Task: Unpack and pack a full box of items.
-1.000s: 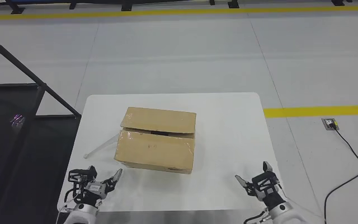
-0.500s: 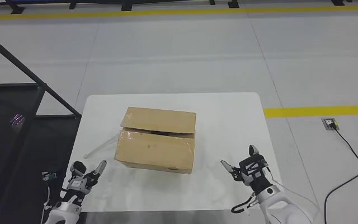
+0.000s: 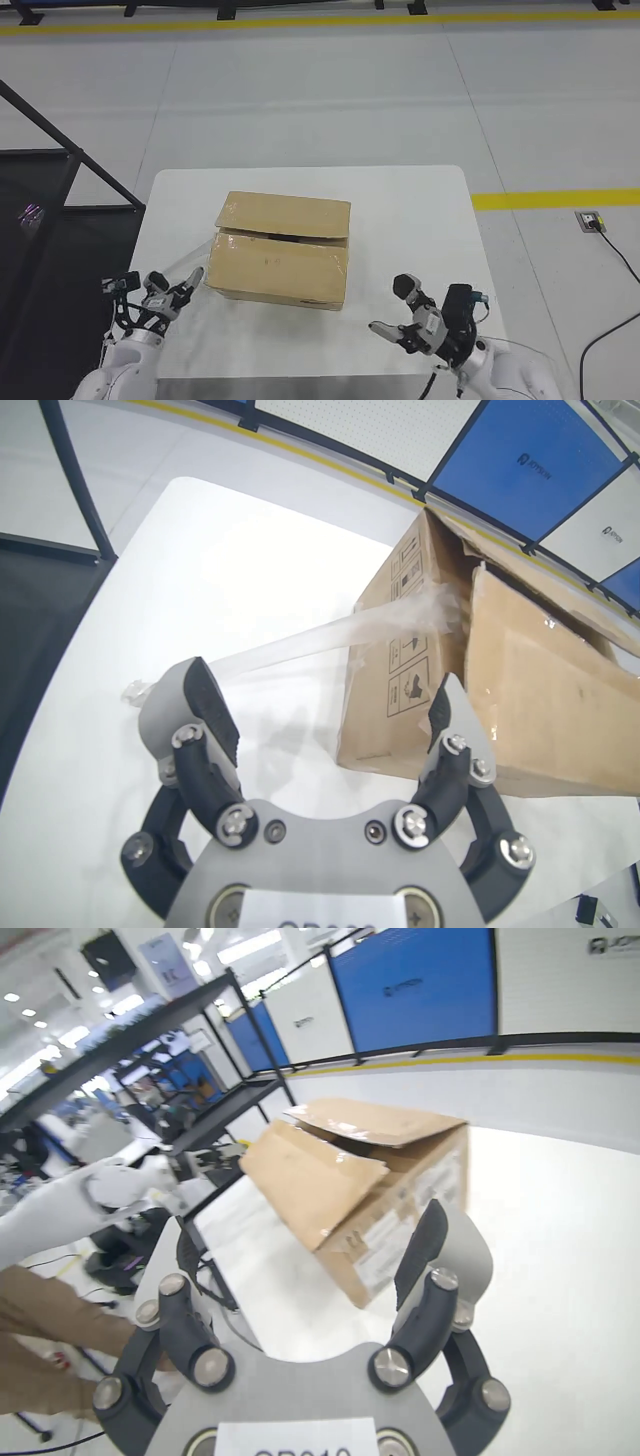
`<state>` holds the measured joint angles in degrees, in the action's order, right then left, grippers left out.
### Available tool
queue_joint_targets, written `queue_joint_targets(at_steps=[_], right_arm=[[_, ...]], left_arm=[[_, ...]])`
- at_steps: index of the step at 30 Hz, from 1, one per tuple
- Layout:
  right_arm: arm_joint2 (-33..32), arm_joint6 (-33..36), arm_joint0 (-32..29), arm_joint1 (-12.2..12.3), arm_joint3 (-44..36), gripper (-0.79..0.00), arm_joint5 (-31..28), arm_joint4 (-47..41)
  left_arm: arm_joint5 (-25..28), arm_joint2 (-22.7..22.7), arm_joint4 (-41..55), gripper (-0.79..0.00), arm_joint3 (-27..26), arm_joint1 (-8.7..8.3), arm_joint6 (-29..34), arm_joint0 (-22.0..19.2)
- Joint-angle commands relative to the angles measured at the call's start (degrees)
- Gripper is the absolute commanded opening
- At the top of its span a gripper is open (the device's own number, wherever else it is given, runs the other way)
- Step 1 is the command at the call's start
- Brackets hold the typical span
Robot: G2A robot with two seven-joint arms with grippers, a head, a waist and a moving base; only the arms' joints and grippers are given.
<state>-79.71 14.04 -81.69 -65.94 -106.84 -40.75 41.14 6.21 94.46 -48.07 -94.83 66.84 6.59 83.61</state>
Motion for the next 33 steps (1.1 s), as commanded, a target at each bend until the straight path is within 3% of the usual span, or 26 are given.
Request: queue_joint_targets(at_steps=[1, 7, 14, 20, 26, 33], right_arm=[[0.18, 3.44, 0.72, 0.12, 0.49, 0.0, 0.25, -2.56], [0.18, 3.44, 0.72, 0.12, 0.49, 0.0, 0.25, -2.56], [1.94, 3.71, 2.67, 0.15, 2.85, 0.0, -3.22, -6.43], [6.04, 10.3, 12.0, 0.14, 12.47, 0.0, -8.78, -17.64], [12.22, 19.71, 24.67, -0.43, 25.32, 0.0, -9.94, -28.69], [17.6, 22.21, 34.21, -1.78, 35.69, 0.0, -14.74, -38.41]], left_arm=[[-1.12, -1.47, -2.45, 0.0, 1.6, 0.12, -0.96, -1.34], [-1.73, -4.12, -4.5, 0.0, 4.25, 0.49, -2.42, -2.95], [-0.83, -4.54, -5.45, 0.0, 2.52, 0.59, -3.61, -1.36], [-0.27, -1.84, -3.46, 0.0, 0.1, 0.54, -5.94, 1.28], [2.47, 3.68, 5.05, 0.0, -2.22, 0.4, -5.85, 4.48], [5.42, 8.64, 12.32, 0.0, -3.29, 0.26, -4.27, 8.0]])
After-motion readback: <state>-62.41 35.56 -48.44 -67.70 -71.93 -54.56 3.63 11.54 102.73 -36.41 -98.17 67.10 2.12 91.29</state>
